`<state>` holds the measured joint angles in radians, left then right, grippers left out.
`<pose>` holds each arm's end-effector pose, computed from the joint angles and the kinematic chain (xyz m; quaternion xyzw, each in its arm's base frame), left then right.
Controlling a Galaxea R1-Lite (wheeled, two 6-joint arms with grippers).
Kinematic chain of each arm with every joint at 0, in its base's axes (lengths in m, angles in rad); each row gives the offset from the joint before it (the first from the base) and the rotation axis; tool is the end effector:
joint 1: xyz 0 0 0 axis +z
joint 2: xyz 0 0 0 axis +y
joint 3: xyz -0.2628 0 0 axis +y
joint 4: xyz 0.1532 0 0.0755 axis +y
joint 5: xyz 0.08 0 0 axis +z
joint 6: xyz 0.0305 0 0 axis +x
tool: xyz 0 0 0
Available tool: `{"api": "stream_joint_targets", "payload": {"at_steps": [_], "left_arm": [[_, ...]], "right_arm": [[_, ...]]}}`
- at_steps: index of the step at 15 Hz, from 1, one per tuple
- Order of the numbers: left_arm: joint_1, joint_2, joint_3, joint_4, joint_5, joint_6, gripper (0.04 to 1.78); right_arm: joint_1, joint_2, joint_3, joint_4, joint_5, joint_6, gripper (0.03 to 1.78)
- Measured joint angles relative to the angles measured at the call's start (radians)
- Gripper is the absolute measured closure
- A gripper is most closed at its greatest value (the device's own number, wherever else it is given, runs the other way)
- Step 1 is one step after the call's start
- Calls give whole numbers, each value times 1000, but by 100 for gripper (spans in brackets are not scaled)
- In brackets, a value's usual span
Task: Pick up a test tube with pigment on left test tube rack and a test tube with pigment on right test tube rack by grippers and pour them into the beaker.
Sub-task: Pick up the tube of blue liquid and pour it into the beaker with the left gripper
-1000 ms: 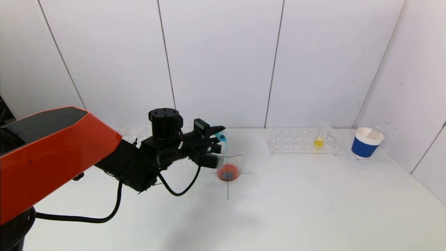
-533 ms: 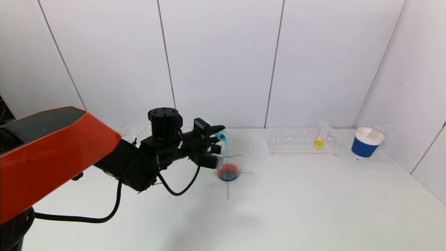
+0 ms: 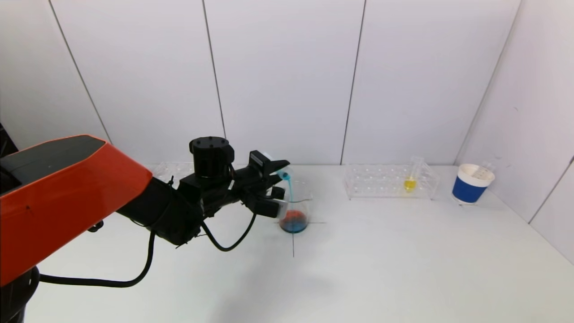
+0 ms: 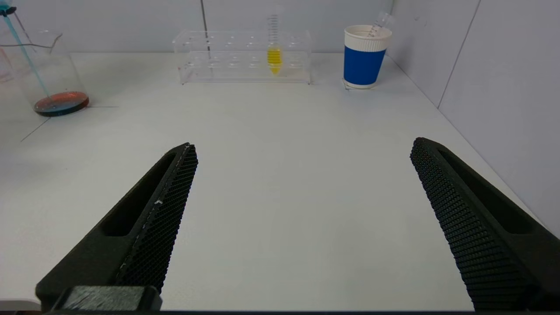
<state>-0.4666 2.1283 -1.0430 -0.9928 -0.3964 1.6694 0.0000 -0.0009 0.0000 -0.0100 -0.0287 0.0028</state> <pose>0.3385 -0.1837 0.1128 0.6735 -0.2786 -0.3147 0.6080 0.0008 -0.0009 0.0766 0.0015 -0.0055 -0.0143 0.9999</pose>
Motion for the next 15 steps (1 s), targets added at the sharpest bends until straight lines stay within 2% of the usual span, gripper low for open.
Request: {"api": "stream_joint_targets", "payload": {"at_steps": [15], "left_arm": [[-19,-4,-2,7,36,98,138]], "right_arm": [[0,0,0,0,0,0,4]]}}
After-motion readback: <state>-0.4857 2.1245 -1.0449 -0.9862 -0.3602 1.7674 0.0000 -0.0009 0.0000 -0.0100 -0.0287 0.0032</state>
